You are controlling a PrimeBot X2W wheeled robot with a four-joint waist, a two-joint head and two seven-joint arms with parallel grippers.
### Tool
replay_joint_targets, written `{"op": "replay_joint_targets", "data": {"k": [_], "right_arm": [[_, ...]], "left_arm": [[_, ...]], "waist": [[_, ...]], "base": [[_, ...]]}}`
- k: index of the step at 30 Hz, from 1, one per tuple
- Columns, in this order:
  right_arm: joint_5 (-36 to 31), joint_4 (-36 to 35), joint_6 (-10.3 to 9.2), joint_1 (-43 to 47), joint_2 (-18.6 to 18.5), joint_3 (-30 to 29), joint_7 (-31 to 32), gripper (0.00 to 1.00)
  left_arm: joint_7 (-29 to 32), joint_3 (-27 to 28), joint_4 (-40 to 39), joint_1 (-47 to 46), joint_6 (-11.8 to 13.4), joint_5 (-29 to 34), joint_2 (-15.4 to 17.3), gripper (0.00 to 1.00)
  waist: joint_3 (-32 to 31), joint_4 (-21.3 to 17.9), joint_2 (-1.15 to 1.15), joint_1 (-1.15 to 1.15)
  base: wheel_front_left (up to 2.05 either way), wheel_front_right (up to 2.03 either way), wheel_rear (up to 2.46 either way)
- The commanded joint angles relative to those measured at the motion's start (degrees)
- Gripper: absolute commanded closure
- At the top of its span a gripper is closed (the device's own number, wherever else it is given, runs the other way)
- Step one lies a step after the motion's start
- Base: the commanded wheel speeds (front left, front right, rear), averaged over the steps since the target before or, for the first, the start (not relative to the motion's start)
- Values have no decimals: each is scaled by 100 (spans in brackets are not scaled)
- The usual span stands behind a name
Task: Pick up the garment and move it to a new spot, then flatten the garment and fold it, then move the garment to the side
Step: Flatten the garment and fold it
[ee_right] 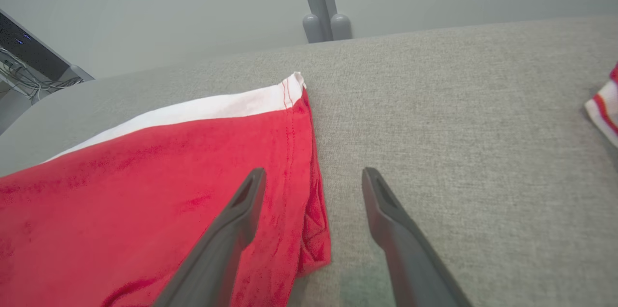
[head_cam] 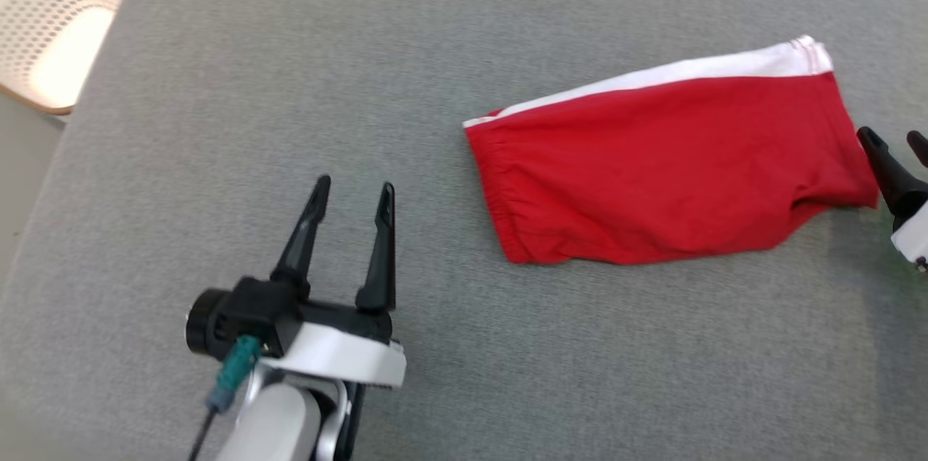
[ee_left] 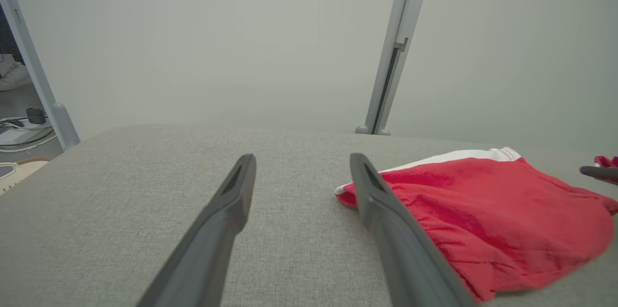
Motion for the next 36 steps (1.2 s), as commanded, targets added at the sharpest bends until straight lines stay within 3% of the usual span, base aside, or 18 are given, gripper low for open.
{"op": "replay_joint_targets", "data": {"k": [1,5,12,14,17,18,25,36], "right_arm": [[-116,244,-3,-159,94,10,-34,0],[-445,1206,-3,-538,427,98,145,0],[-918,2634,-2,-944,724,345,609,0],[-888,2719,-1,-902,818,418,796,27],[-827,2713,-1,-824,927,549,1045,94],[-819,2688,-1,-794,936,598,1104,100],[-700,2300,-3,-743,817,693,778,100],[-643,1784,-8,-383,20,815,443,100]], "left_arm": [[-7,50,-108,154,42,141,-33,0],[-8,-22,-391,528,76,620,-143,0],[-9,-386,-558,730,158,854,-187,0],[-9,-433,-565,726,192,836,-190,0],[-9,-452,-559,737,243,848,-188,0],[-9,-456,-548,737,240,851,-188,0],[-9,-392,-473,752,205,908,-188,0],[-9,-230,-329,982,94,889,-186,0]], "waist": [[-92,179,0,0],[-118,438,0,0],[-99,802,0,0],[-107,817,0,0],[-126,776,0,0],[-136,748,0,0],[-271,400,0,0],[-675,-300,0,0]], "base": [[0,0,0],[0,0,0],[0,0,0],[0,0,0],[0,0,0],[0,0,0],[0,0,0],[0,0,0]]}}
